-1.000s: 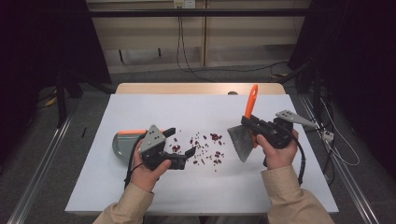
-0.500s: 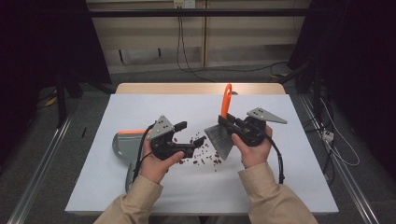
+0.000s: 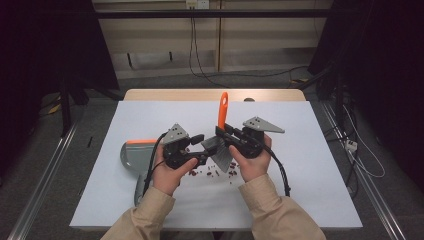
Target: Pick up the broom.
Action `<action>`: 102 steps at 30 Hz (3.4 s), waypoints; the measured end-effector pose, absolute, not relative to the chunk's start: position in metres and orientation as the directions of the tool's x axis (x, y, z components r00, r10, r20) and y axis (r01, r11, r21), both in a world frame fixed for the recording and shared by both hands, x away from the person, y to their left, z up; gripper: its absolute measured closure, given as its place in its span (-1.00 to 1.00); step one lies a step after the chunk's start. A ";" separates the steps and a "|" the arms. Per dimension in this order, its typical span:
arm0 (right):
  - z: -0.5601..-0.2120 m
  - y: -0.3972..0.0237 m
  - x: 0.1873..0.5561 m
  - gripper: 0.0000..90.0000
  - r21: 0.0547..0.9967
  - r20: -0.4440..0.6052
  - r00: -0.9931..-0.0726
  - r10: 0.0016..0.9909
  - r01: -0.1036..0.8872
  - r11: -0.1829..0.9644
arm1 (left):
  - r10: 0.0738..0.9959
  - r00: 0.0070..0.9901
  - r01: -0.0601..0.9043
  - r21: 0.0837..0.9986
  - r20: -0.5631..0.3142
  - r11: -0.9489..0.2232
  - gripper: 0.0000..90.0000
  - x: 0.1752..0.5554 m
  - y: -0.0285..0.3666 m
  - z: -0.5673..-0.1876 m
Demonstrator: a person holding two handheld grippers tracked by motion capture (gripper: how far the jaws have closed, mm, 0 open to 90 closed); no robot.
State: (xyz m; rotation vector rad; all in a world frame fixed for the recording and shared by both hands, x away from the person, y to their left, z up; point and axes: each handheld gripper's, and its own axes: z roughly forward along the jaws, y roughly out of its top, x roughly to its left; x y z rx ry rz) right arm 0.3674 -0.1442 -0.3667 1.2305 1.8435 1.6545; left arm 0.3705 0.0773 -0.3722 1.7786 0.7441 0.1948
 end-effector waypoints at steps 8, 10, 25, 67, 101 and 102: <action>-0.364 -0.139 0.365 0.58 0.941 0.258 -0.589 0.766 0.334 -0.059 | 0.545 0.805 0.384 0.906 -0.235 -0.176 0.81 0.368 0.084 -0.370; -0.365 -0.141 0.365 0.57 0.940 0.267 -0.602 0.753 0.334 -0.067 | 0.547 0.805 0.382 0.906 -0.231 -0.181 0.86 0.367 0.084 -0.369; -0.383 -0.189 0.360 -0.13 0.947 0.268 -0.707 0.655 0.317 -0.045 | 0.485 0.821 0.410 0.902 -0.302 -0.132 0.89 0.368 0.098 -0.364; -0.411 -0.204 0.372 0.03 0.877 0.462 -0.814 0.353 0.478 -0.047 | 0.322 0.888 0.383 0.915 -0.327 -0.128 0.88 0.364 0.084 -0.364; -0.383 -0.240 0.363 0.56 0.877 0.298 -0.730 0.615 0.464 0.126 | 0.519 0.833 0.322 0.930 -0.190 -0.177 -0.28 0.377 0.109 -0.366; -0.382 -0.242 0.363 0.56 0.874 0.292 -0.716 0.634 0.469 0.126 | 0.526 0.832 0.314 0.932 -0.178 -0.182 -0.32 0.377 0.111 -0.365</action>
